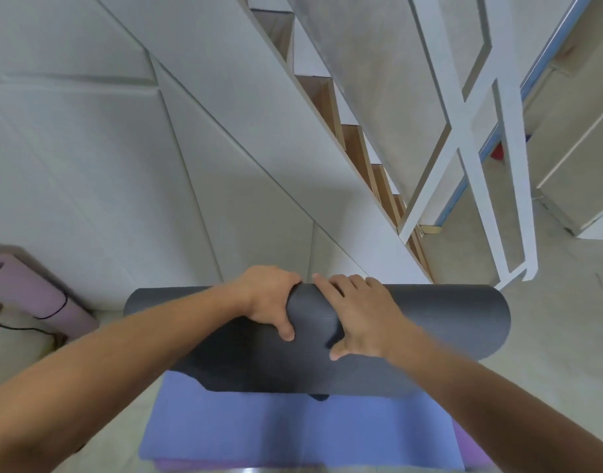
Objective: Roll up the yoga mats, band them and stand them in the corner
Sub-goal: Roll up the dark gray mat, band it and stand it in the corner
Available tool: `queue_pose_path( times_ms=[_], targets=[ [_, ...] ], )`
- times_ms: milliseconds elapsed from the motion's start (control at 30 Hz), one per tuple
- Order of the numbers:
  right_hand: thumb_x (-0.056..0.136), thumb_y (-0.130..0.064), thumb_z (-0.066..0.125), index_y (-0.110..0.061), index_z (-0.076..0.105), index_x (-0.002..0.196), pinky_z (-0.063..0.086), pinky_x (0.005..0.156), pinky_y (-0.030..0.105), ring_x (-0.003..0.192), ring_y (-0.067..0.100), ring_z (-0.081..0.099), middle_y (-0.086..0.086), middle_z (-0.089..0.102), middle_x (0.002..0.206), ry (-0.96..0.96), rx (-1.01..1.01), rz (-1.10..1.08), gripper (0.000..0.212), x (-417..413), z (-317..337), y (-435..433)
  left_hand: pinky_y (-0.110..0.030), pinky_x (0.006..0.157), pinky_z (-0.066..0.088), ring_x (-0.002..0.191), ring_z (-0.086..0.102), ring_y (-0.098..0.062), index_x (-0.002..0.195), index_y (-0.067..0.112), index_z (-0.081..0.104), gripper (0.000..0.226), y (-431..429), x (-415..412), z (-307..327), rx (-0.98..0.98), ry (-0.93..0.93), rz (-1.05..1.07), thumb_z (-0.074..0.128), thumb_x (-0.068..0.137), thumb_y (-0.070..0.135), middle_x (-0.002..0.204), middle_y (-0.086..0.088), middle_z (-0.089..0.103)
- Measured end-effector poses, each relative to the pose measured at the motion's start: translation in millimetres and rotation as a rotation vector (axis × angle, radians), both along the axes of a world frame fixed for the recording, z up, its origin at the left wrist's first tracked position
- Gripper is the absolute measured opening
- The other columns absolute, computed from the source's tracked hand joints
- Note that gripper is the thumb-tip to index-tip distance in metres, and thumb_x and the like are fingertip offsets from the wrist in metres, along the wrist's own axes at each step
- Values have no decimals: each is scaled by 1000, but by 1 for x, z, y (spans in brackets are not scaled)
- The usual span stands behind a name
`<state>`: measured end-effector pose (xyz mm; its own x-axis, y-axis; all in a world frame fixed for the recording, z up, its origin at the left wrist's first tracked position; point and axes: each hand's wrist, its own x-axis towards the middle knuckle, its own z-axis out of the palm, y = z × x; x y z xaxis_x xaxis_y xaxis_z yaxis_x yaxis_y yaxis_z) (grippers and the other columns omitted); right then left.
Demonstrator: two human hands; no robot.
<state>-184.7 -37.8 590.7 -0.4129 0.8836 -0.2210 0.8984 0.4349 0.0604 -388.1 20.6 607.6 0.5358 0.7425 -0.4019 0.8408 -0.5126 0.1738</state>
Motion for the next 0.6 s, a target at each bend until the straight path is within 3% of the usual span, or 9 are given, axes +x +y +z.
queue_pose_path(
  times_ms=[67, 167, 233, 300, 400, 500, 600],
  targets=[
    [66, -64, 77, -28, 7, 156, 39, 103, 45, 123, 28, 46, 4, 44, 140, -18, 62, 18, 120, -5, -1, -4, -36, 86, 55, 95, 65, -18, 111, 26, 59, 74, 9, -6, 7, -273, -115, 53, 91, 49, 49, 104, 7, 69],
    [67, -61, 74, -32, 30, 142, 48, 85, 40, 102, 24, 55, 1, 56, 117, 36, -11, 16, 91, -7, 10, 4, -35, 93, 54, 101, 66, -17, 113, 29, 60, 75, 8, -11, 15, -455, -203, 75, 94, 47, 44, 108, 10, 69],
    [63, -60, 74, -34, 43, 128, 50, 77, 36, 87, 20, 60, -6, 62, 100, 74, -84, -18, 76, -3, 18, 12, -34, 98, 49, 113, 61, -19, 132, 29, 50, 91, 1, -8, 16, -338, -137, 15, 92, 54, 48, 122, 9, 63],
    [59, -60, 77, -36, 50, 120, 49, 76, 34, 81, 16, 60, -10, 65, 93, 135, -196, -78, 71, 2, 25, 20, -39, 100, 46, 120, 56, -21, 147, 29, 30, 111, -10, -4, 14, -65, 38, -63, 86, 56, 60, 133, 7, 54],
    [56, -60, 80, -38, 51, 119, 45, 73, 30, 80, 11, 57, -14, 62, 90, 211, -276, -106, 73, 6, 32, 27, -42, 91, 50, 111, 58, -26, 143, 27, 30, 105, -20, -2, 4, 246, 130, -101, 77, 59, 68, 128, 0, 54],
    [63, -60, 77, -40, 43, 130, 46, 79, 34, 98, 18, 61, -13, 62, 109, 203, -200, -75, 77, 2, 29, 21, -38, 80, 52, 100, 63, -25, 127, 27, 45, 83, -12, -4, 5, 256, 94, -54, 75, 60, 65, 114, 2, 64],
    [65, -67, 76, -33, 8, 155, 41, 100, 42, 122, 24, 48, -2, 44, 140, 53, -44, 13, 118, -4, 17, 8, -35, 78, 53, 94, 64, -21, 116, 26, 55, 75, 2, -8, 18, -9, 13, 42, 85, 55, 59, 105, 6, 67]
  ],
)
